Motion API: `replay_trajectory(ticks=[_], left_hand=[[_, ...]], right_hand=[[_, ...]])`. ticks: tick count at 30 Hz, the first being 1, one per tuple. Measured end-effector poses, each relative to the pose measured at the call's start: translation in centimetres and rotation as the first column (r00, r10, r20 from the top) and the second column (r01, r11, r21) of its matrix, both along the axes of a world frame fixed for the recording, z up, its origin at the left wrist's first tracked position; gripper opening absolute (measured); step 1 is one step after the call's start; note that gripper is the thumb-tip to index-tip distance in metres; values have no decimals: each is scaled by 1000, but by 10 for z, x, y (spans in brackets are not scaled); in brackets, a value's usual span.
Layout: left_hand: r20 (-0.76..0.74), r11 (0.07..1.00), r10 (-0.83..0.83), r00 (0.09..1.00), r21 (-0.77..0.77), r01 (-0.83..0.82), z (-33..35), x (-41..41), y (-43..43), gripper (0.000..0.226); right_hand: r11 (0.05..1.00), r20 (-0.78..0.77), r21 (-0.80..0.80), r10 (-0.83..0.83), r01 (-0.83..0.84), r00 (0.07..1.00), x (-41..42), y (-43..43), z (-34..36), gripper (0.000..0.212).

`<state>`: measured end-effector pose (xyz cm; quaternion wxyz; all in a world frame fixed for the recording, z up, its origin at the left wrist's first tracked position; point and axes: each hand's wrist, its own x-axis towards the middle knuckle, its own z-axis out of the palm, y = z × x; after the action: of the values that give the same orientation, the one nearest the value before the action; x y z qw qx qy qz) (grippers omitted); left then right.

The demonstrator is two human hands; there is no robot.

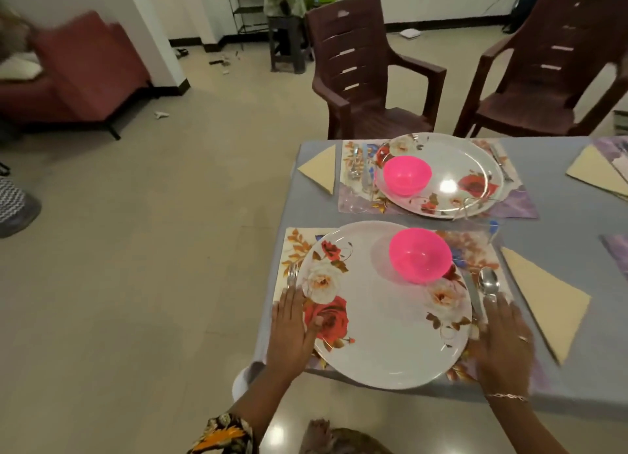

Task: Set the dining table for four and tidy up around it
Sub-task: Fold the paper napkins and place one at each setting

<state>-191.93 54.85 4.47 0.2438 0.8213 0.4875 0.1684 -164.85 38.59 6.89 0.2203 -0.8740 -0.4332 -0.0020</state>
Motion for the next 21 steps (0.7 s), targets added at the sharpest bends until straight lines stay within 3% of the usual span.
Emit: replay_trajectory(ticks=[3,6,9,14,18,21], left_hand=[[25,995,98,995,-38,-97,0,6,-3,100],[-63,988,150,987,-37,-152,5,10,-1,111],[-114,980,180,977,-62,-188,10,13,4,121],[-152,979,174,973,-85,-188,12,11,9,122],[-176,980,146,973,-107,-167,10,-1,11,120],[-315,997,63,947,-28,-76,7,-11,11,111]], right_hand=[[990,-42,46,134,-132,990,-7,11,-15,65],[982,-50,-2,189,-189,981,-14,18,-31,63],[976,2,-25,215,-214,977,-17,22,-35,47],[979,12,-44,198,-197,980,-17,25,-32,70],[977,29,-67,204,-202,979,-16,26,-36,66],[975,34,-83,210,-207,977,-14,25,-39,64]])
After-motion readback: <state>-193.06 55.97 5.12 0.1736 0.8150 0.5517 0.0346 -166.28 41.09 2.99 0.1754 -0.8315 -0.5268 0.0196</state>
